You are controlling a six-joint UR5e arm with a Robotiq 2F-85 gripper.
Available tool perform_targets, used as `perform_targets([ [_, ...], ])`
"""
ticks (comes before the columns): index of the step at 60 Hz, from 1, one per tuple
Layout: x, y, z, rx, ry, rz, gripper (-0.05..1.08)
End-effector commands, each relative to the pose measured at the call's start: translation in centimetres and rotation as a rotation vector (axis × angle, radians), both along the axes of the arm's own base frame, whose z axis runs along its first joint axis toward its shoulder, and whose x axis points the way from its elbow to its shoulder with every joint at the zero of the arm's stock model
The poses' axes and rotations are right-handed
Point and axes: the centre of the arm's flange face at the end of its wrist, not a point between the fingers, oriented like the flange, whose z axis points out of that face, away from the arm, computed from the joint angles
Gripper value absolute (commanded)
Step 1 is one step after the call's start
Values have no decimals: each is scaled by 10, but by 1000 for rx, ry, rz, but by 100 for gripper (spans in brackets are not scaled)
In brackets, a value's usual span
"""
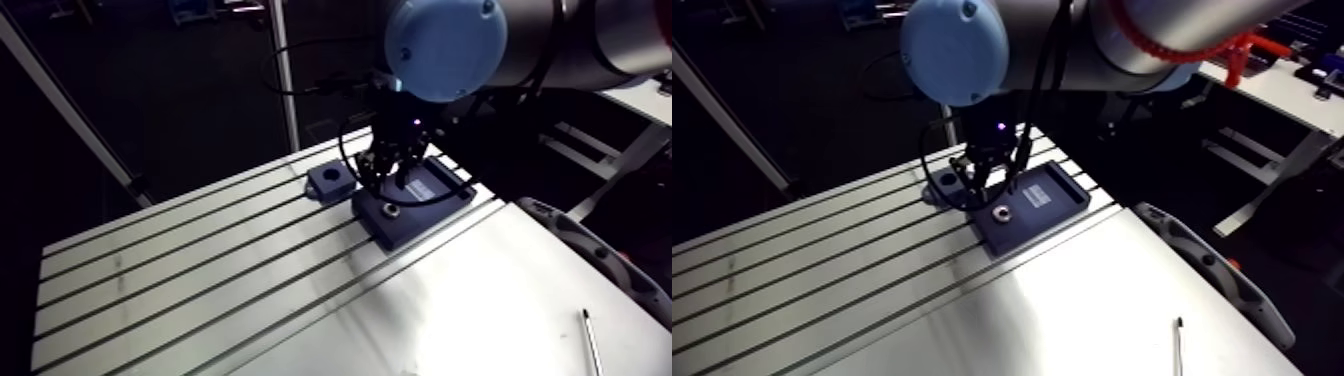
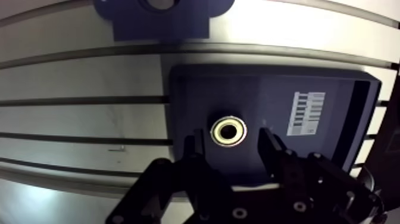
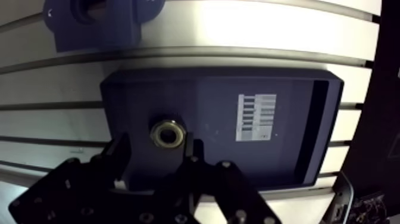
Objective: Pick up the bearing and press it into the housing until flush.
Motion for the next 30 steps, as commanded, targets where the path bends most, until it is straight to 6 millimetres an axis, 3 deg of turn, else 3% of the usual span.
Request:
perform_targets([
  [1,2,2,-6,12,19,7,43],
  [30,8,3,-20,-2,-3,-2,43],
])
